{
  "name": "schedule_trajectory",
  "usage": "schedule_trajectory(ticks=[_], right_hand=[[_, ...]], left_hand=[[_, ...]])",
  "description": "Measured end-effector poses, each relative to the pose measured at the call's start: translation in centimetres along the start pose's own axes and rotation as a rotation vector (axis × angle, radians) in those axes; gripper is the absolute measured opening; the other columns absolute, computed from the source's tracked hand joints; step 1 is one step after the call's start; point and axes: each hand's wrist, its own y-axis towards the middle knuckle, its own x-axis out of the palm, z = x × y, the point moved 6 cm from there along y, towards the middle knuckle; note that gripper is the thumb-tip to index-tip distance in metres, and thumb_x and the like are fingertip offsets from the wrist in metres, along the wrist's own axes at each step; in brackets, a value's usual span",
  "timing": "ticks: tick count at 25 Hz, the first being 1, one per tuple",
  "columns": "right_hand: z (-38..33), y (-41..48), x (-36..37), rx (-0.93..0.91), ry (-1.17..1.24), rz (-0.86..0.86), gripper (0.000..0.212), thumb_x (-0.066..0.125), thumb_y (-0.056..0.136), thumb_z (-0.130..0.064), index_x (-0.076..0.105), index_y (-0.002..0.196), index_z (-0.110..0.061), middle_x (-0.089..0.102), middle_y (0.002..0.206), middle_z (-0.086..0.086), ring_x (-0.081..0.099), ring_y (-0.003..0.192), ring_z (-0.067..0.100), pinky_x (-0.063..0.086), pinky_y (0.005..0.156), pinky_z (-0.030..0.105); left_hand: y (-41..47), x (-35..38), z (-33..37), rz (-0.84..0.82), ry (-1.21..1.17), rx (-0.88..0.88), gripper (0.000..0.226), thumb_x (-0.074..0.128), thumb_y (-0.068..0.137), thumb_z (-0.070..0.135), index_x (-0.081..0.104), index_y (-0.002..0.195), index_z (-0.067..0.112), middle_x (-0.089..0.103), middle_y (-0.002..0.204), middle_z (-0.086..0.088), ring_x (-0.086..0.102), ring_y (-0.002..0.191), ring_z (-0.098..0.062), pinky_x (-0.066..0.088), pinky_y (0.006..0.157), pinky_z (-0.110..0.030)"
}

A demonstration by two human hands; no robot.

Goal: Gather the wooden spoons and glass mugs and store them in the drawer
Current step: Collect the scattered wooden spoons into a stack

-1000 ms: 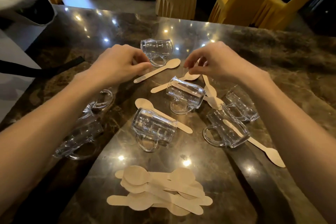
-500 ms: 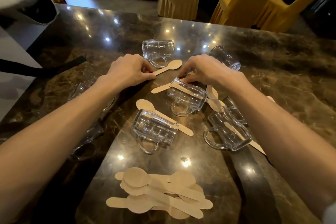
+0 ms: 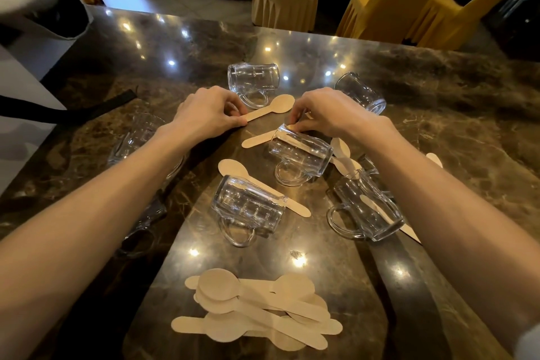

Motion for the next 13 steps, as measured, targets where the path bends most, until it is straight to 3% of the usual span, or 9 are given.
schedule_trajectory(ticks=[8, 13], right_hand=[[-0.8, -1.3, -2.1, -0.005, 0.054, 0.117, 0.011, 0.068, 0.082, -0.028, 0.067, 0.092, -0.023, 0.063, 0.091, -0.004, 0.06, 0.088, 0.019, 0.053, 0.077, 0.04], [-1.7, -2.6, -3.6, -0.018, 0.06, 0.209, 0.01, 0.068, 0.083, -0.027, 0.067, 0.092, -0.024, 0.067, 0.094, -0.002, 0.06, 0.088, 0.017, 0.051, 0.077, 0.035]], left_hand=[[-0.7, -0.9, 0.7, 0.008, -0.127, 0.056, 0.008, 0.071, 0.08, 0.033, 0.067, 0.086, 0.034, 0.062, 0.077, 0.017, 0.062, 0.083, -0.008, 0.053, 0.079, -0.033], [-1.6, -2.4, 1.3, 0.024, -0.182, 0.106, 0.008, 0.071, 0.079, 0.032, 0.067, 0.085, 0.035, 0.065, 0.08, 0.014, 0.061, 0.077, -0.001, 0.048, 0.06, -0.017]])
